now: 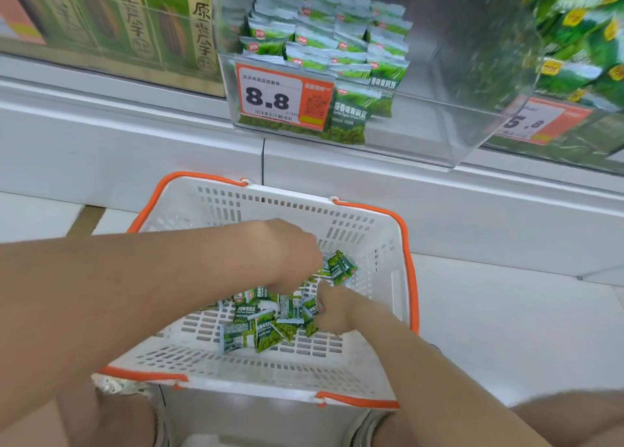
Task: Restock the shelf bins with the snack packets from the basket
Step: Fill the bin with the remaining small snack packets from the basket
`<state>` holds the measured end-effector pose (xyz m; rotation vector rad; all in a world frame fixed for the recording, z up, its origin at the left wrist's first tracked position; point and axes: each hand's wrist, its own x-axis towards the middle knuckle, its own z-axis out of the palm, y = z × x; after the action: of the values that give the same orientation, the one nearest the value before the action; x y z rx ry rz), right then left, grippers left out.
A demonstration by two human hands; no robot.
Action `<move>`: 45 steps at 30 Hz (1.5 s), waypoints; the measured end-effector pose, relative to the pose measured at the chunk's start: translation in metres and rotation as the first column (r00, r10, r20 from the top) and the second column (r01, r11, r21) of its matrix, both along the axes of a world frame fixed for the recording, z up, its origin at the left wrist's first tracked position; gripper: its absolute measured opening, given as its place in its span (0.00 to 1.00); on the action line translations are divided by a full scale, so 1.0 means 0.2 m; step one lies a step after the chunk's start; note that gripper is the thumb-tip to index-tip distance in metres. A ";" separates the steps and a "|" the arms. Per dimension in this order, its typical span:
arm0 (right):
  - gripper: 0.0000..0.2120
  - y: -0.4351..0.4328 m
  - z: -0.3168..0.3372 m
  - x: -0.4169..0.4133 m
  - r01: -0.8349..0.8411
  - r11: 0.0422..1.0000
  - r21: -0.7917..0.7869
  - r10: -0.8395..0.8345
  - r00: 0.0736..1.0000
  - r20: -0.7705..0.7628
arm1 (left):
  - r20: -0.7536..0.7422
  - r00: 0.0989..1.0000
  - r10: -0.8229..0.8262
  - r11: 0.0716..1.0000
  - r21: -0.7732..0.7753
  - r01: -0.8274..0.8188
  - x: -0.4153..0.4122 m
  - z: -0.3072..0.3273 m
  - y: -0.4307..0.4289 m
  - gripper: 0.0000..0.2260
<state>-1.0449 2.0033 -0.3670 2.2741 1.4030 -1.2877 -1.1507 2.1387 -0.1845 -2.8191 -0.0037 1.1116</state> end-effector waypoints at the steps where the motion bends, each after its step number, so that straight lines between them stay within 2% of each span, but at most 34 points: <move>1: 0.07 0.05 0.05 0.03 0.075 0.996 0.050 -0.073 0.997 -0.037 | 0.019 1.000 0.024 1.000 -0.012 -0.023 0.01 0.02 0.01 0.05; 4: 0.12 0.21 0.28 0.08 0.265 0.926 0.268 -0.236 0.962 -0.137 | 0.056 0.986 0.155 0.986 -0.069 -0.151 0.02 0.10 0.04 0.05; 6: 0.14 0.27 0.44 0.11 0.391 0.855 0.340 -0.312 0.913 -0.263 | 0.091 0.969 0.231 0.969 -0.113 -0.221 0.02 0.14 0.07 0.05; 9: 0.12 0.30 0.69 0.10 0.508 0.790 0.343 -0.338 0.828 -0.448 | 0.092 0.933 0.347 0.926 -0.192 -0.325 0.01 0.22 0.12 0.19; 11: 0.09 0.29 0.83 0.09 0.522 0.756 0.394 -0.309 0.816 -0.488 | 0.118 0.881 0.459 0.860 -0.309 -0.406 0.00 0.24 0.16 0.25; 13: 0.06 0.27 0.97 0.08 0.548 0.687 0.477 -0.282 0.806 -0.520 | 0.160 0.787 0.595 0.741 -0.489 -0.461 -0.01 0.26 0.20 0.22; 15: 0.04 0.24 1.08 0.08 0.551 0.605 0.575 -0.242 0.815 -0.526 | 0.121 0.658 0.743 0.527 -0.711 -0.465 -0.03 0.29 0.21 0.14; 17: 0.06 0.21 1.16 0.09 0.557 0.524 0.644 -0.213 0.818 -0.534 | 0.048 0.561 0.827 0.329 -0.850 -0.413 -0.04 0.34 0.20 0.12; 19: 0.14 0.19 1.22 0.11 0.613 0.415 0.673 -0.225 0.786 -0.576 | 0.068 0.495 0.866 0.270 -0.898 -0.349 -0.05 0.41 0.18 0.13; 22: 0.20 0.18 1.28 0.10 0.691 0.263 0.674 -0.214 0.722 -0.658 | 0.145 0.380 0.914 0.261 -0.926 -0.273 -0.04 0.50 0.16 0.14; 25: 0.14 0.20 1.33 0.08 0.739 0.142 0.659 -0.228 0.672 -0.705 | 0.191 0.285 0.939 0.258 -0.942 -0.217 -0.02 0.56 0.14 0.14; 27: 0.12 0.20 1.35 0.08 0.730 0.098 0.676 -0.229 0.678 -0.698 | 0.226 0.242 0.944 0.273 -0.945 -0.179 -0.01 0.59 0.13 0.12; 30: 0.21 0.21 1.38 0.10 0.732 0.074 0.678 -0.187 0.678 -0.711 | 0.403 0.204 0.892 0.436 -0.885 -0.161 0.01 0.62 0.13 0.16; 33: 0.08 0.23 1.46 0.15 0.698 -0.076 0.712 -0.181 0.693 -0.698 | 0.649 0.102 0.754 0.656 -0.735 -0.174 0.03 0.64 0.19 0.19; 35: 0.08 0.26 1.51 0.23 0.553 -0.194 0.810 -0.313 0.748 -0.586 | 0.794 0.065 0.604 0.792 -0.589 -0.162 0.04 0.65 0.23 0.15; 36: 0.09 0.27 1.52 0.28 0.444 -0.201 0.873 -0.422 0.765 -0.487 | 0.866 0.073 0.496 0.863 -0.481 -0.156 0.05 0.65 0.25 0.13; 38: 0.12 0.31 1.53 0.38 0.278 -0.066 0.958 -0.619 0.742 -0.258 | 0.945 0.154 0.288 0.951 -0.263 -0.165 0.07 0.64 0.29 0.11; 39: 0.13 0.32 1.53 0.42 0.264 0.024 0.964 -0.664 0.725 -0.182 | 0.947 0.210 0.245 0.962 -0.211 -0.172 0.08 0.63 0.31 0.13; 42: 0.15 0.37 1.56 0.50 0.332 0.241 0.912 -0.681 0.727 -0.084 | 0.897 0.375 0.235 0.969 -0.187 -0.161 0.10 0.62 0.33 0.16; 45: 0.23 0.45 1.58 0.54 0.362 0.452 0.815 -0.661 0.750 0.033 | 0.868 0.462 0.183 0.980 -0.123 -0.157 0.12 0.62 0.33 0.11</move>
<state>-0.9368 2.0938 -0.0511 3.5197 1.2857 -0.2092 -1.1260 2.2041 -0.0598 -3.0844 -0.3682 -0.4841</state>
